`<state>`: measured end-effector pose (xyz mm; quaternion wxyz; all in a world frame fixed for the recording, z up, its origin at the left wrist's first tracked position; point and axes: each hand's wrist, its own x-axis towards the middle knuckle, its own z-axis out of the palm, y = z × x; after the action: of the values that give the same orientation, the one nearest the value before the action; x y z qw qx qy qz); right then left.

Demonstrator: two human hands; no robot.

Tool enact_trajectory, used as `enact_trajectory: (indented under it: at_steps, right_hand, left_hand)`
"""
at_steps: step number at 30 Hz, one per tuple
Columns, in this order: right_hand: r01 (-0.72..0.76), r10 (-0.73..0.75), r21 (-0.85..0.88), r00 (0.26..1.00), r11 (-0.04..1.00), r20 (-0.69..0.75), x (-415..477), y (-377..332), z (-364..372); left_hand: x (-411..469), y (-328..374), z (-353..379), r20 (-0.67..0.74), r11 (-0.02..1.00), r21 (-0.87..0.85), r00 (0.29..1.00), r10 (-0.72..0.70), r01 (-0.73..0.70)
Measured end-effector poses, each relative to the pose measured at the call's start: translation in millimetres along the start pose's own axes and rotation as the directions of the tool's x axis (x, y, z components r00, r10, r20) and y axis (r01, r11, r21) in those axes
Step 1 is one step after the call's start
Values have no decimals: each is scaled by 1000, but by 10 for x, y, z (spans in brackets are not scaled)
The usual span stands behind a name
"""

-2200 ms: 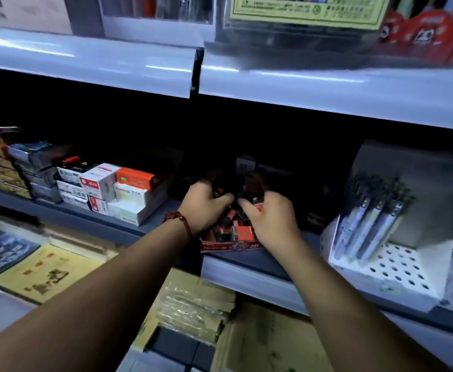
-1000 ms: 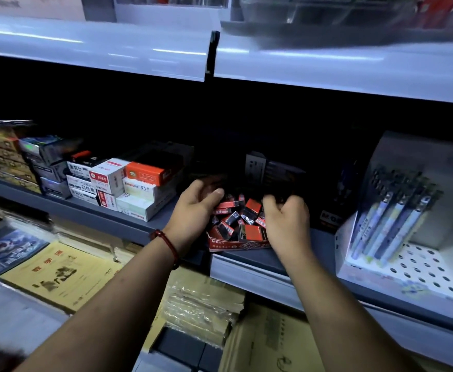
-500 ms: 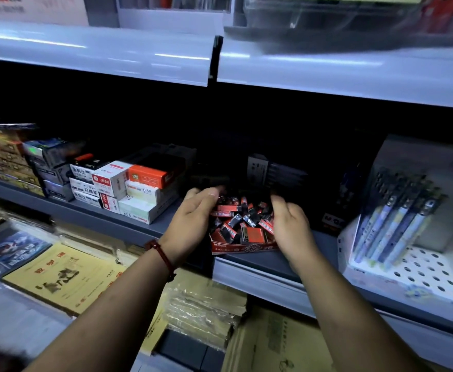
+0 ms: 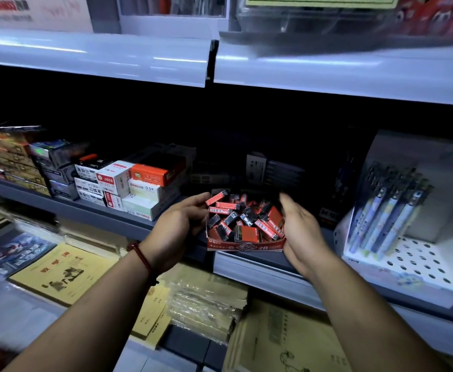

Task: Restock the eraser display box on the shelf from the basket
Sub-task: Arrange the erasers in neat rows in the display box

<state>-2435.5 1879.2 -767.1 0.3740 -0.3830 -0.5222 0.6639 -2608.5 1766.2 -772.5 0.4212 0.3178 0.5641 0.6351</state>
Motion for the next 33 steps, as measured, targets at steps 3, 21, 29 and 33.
enact_trajectory:
  at_steps: [3,21,29,33]
  right_hand:
    - [-19,19,14,1000,1000,0,-68,-31,-28]
    - [1,0,29,999,1000,-32,-388,-42,-201]
    - [27,-26,-9,995,1000,101,-576,-24,-304]
    - [173,-123,-300,976,938,180,-634,-31,-386]
  left_hand:
    - [-30,-12,-13,55,999,-35,998,-17,19]
    - [-277,82,211,255,984,-167,967,-21,66]
    - [-460,82,210,290,1000,12,957,-3,0]
    - [-523,94,174,301,989,138,953,14,-58]
